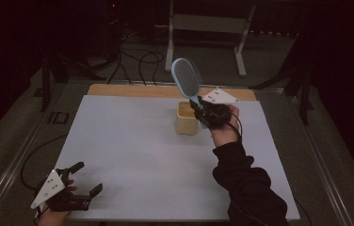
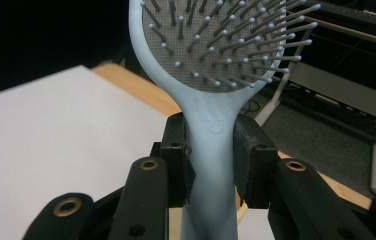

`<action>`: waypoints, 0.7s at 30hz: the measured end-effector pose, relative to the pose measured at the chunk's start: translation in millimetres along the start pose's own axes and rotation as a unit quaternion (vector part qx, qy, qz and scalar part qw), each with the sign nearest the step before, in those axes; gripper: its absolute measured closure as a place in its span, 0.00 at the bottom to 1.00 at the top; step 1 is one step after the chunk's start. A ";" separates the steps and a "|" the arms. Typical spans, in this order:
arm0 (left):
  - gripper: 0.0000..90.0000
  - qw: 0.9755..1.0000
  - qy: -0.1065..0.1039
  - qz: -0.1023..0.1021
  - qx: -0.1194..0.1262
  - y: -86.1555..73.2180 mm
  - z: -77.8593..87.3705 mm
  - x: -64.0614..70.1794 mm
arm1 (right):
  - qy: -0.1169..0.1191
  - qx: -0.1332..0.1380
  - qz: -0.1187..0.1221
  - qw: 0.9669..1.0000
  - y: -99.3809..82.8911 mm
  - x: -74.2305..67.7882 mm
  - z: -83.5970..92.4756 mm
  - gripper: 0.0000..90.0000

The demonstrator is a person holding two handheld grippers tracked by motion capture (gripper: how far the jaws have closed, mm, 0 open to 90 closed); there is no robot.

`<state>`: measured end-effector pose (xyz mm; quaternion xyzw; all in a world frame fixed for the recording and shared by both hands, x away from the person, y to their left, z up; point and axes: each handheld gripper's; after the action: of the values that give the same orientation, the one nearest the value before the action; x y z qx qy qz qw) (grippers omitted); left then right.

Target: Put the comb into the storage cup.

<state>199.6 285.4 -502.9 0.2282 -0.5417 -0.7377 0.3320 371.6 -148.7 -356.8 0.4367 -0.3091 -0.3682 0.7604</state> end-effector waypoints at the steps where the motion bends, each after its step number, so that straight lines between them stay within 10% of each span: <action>1: 0.00 1.000 0.000 0.000 0.000 0.0 0.0 0.2 | -0.002 0.005 -0.005 1.000 1.7 1.3 -1.4 0.78; 21: 0.00 1.000 -0.004 0.001 -0.001 -0.4 0.1 -0.2 | -0.001 0.089 -0.052 0.995 26.9 15.9 -33.9 0.78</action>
<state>199.5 285.8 -503.2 0.2246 -0.5426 -0.7387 0.3308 414.8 -137.7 -344.9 0.5177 -0.3189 -0.3784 0.6979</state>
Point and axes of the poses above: each handheld gripper's, and its own axes: z roughly backward along the jaws, y roughly out of its top, x roughly to its right, and after that the axes turned 5 degrees about -x, right-handed
